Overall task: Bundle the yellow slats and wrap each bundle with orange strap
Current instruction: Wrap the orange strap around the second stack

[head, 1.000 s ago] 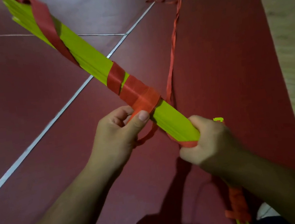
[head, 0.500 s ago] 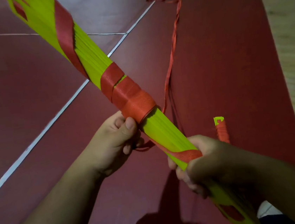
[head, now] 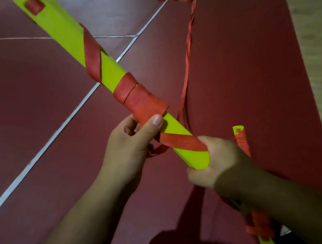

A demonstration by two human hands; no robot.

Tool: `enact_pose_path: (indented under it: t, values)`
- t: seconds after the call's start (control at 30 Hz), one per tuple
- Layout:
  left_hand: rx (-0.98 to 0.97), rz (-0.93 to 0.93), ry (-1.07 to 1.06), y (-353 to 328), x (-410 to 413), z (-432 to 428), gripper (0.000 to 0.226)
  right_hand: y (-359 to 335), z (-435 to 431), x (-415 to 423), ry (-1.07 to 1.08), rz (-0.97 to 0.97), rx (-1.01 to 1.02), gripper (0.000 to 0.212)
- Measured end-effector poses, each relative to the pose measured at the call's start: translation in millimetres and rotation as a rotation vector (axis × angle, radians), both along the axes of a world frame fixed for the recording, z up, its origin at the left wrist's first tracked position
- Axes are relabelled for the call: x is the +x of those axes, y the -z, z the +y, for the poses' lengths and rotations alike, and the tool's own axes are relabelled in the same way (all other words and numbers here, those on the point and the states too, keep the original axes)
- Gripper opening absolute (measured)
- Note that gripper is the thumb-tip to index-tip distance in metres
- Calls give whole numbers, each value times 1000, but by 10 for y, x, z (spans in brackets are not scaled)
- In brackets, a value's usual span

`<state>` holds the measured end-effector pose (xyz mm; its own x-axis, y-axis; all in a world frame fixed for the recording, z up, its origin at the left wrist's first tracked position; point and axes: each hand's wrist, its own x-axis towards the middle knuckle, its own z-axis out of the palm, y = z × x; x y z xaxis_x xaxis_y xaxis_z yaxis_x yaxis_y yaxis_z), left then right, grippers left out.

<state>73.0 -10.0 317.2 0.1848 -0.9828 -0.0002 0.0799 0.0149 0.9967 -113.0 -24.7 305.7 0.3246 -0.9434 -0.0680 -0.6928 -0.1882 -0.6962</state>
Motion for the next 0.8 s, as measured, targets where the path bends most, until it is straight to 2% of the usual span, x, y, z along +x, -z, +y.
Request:
enact_pose_path:
  t: [0.13, 0.2, 0.3, 0.4, 0.43, 0.5, 0.57, 0.63, 0.73, 0.8]
  values:
    - [-30, -165, 110, -50, 282, -12, 32, -231, -53, -110, -86, -329, 392, 24]
    - [-50, -197, 95, -61, 341, -4, 33, -297, -59, -154, -168, -371, 468, 26]
    - [-99, -201, 112, -2, 379, -6, 49, -267, -14, -162, -212, -479, 630, 26]
    - [-107, -45, 292, 16, 322, 25, 70, -164, 50, -165, -265, -592, 920, 63]
    - [-106, 34, 354, 14, 287, 47, 76, -142, 62, -163, -302, -624, 1011, 66]
    - [-126, 116, 387, 13, 222, 82, 79, -133, 74, -169, -379, -689, 1109, 55]
    - [-140, 91, 327, 13, 193, 88, 81, -141, 56, -155, -444, -694, 1074, 42]
    - [-130, 52, 208, 27, 195, 56, 81, -104, 13, -117, -412, -532, 850, 55]
    - [-103, -15, -32, 19, 170, 17, 57, 11, -6, -57, -183, -288, 453, 85]
    - [-75, -44, -186, 4, 120, 10, 53, 58, 23, -8, -91, -115, 307, 83]
